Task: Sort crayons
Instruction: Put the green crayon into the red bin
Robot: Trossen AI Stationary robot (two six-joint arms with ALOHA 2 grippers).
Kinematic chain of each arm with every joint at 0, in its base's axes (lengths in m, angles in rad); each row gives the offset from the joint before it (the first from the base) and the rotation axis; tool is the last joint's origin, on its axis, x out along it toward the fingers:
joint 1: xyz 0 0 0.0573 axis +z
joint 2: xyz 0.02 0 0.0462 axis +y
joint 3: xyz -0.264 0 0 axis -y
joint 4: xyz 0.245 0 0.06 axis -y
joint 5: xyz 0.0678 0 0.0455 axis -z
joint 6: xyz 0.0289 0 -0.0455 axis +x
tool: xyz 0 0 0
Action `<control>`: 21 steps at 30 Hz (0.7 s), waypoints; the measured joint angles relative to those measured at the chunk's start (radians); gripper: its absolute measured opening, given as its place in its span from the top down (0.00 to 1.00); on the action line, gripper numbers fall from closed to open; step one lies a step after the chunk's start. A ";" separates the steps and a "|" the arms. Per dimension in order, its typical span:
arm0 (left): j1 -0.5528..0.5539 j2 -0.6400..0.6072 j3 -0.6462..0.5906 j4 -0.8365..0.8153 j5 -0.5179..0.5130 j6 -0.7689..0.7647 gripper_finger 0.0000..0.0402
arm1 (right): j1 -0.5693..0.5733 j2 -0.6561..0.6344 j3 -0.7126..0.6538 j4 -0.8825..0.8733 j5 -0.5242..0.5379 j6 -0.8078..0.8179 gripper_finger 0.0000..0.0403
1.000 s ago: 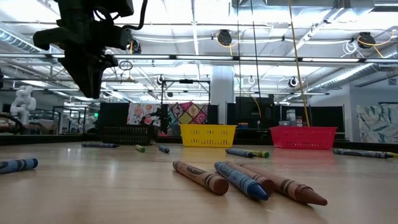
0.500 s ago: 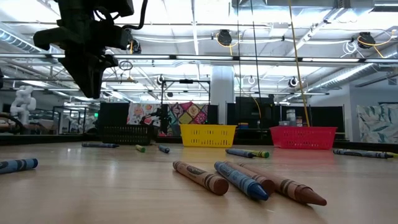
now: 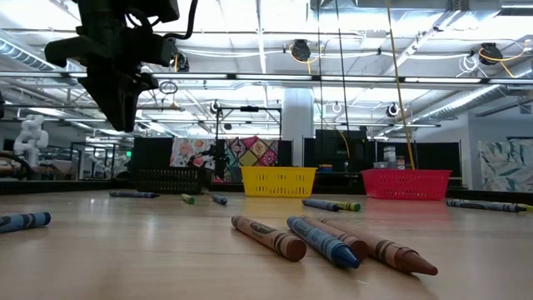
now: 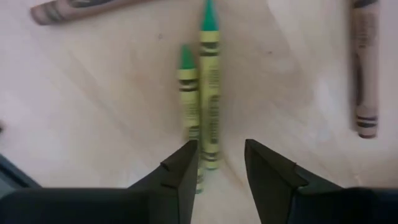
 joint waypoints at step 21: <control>0.000 0.000 0.000 0.000 0.000 0.000 0.78 | 0.000 0.000 -0.013 0.076 0.025 0.051 0.71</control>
